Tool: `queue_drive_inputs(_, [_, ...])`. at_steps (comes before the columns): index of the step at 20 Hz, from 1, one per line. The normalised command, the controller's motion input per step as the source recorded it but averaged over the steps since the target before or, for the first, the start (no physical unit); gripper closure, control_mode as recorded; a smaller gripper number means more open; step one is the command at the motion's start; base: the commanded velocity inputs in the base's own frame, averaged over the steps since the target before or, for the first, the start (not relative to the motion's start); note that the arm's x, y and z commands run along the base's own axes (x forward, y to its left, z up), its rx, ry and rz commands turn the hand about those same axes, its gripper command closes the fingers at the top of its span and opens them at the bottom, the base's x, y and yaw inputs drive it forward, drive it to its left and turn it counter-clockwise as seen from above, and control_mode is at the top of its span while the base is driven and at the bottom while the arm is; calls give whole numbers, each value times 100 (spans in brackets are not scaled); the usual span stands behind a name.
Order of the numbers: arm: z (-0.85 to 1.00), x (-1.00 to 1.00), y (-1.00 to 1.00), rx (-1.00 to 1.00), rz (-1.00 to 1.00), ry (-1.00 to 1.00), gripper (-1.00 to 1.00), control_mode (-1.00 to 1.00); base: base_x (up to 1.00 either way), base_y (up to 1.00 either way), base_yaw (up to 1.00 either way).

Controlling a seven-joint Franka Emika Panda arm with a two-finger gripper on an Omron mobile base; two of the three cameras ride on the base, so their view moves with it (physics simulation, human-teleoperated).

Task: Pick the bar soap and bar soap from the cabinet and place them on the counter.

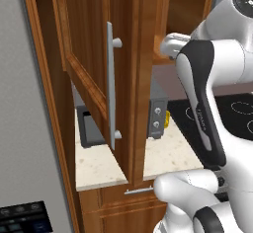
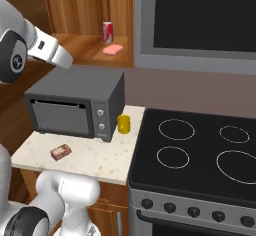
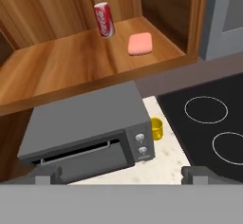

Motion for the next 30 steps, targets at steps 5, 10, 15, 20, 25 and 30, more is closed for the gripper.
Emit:
queue_drive_inputs(5, [36, 16, -1, -5, -3, 0, -100, -100, 0, 0, 0])
queue_drive_inputs(10, [27, 19, 0, -9, -9, 2, -100, -100, 0, 0, 0])
queue_drive_inputs(15, [11, 11, 0, -9, -12, 4, -100, -100, 0, 0, 0])
queue_drive_inputs(20, [-3, 13, -1, -4, -11, 2, -100, -100, 0, 0, 0])
queue_drive_inputs(25, [-6, 16, 0, 0, -4, 0, -100, -100, 0, 0, 0])
queue_drive_inputs(30, [-24, 8, -7, 0, 0, -3, -100, -100, 0, 0, 0])
